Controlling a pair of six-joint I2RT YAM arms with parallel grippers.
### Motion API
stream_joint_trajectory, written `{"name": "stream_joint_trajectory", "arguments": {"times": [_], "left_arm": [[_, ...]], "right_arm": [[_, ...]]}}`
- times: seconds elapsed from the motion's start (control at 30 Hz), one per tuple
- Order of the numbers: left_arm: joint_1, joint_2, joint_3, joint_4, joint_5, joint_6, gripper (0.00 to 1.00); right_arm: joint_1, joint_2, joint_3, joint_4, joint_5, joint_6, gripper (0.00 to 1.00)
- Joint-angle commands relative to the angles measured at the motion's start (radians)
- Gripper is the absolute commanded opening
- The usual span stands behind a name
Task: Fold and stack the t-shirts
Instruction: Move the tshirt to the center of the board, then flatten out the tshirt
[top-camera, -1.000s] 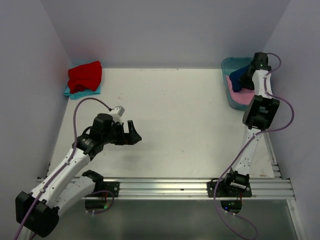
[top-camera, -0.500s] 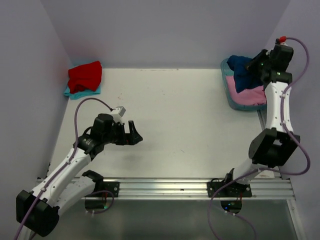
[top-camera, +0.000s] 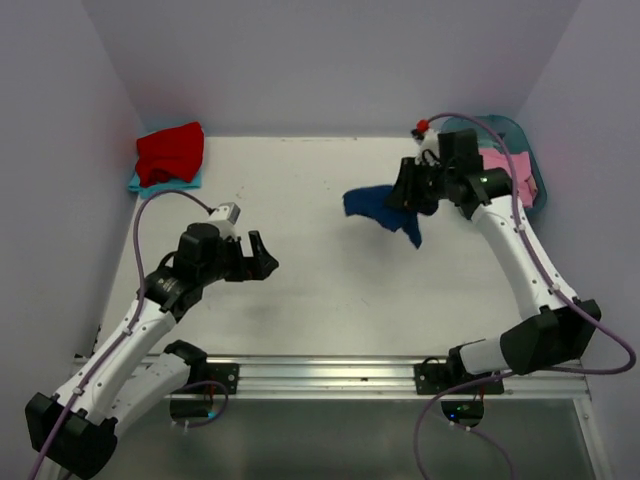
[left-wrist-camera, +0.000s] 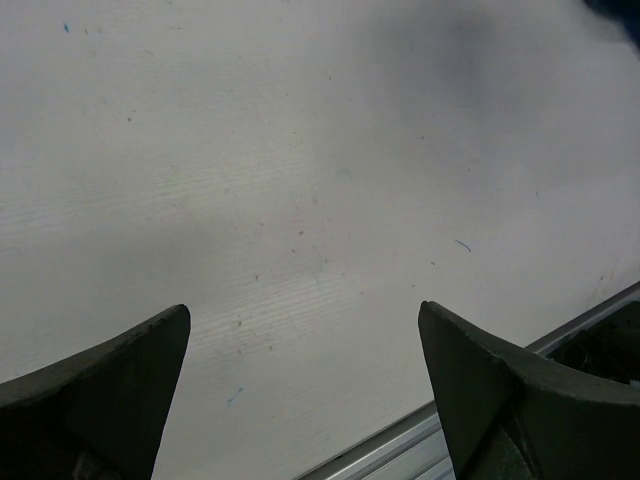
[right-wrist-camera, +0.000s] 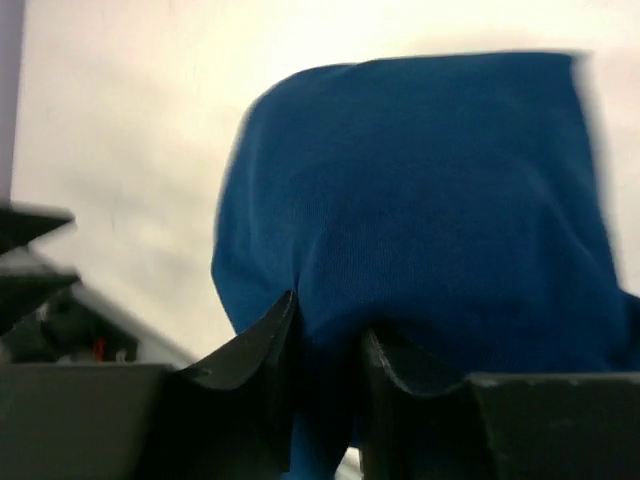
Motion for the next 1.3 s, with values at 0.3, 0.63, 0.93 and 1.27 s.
{"name": "stream_joint_trajectory", "arguments": {"times": [0.3, 0.63, 0.93, 1.27], "left_arm": [[-0.003, -0.006, 0.117, -0.007, 0.024, 0.012, 1.0], [-0.367, 0.443, 0.437, -0.066, -0.216, 0.105, 1.0], [-0.739, 0.947, 0.741, -0.263, -0.505, 0.015, 1.0], [-0.805, 1.111, 0.752, -0.31, -0.637, -0.094, 0.96]], "right_arm": [[0.225, -0.162, -0.097, -0.352, 0.382, 0.04, 0.99], [0.225, -0.218, -0.068, -0.324, 0.559, 0.179, 0.99], [0.223, -0.294, -0.143, -0.332, 0.594, 0.186, 0.99], [0.219, -0.362, -0.117, -0.382, 0.685, 0.192, 0.96]]}}
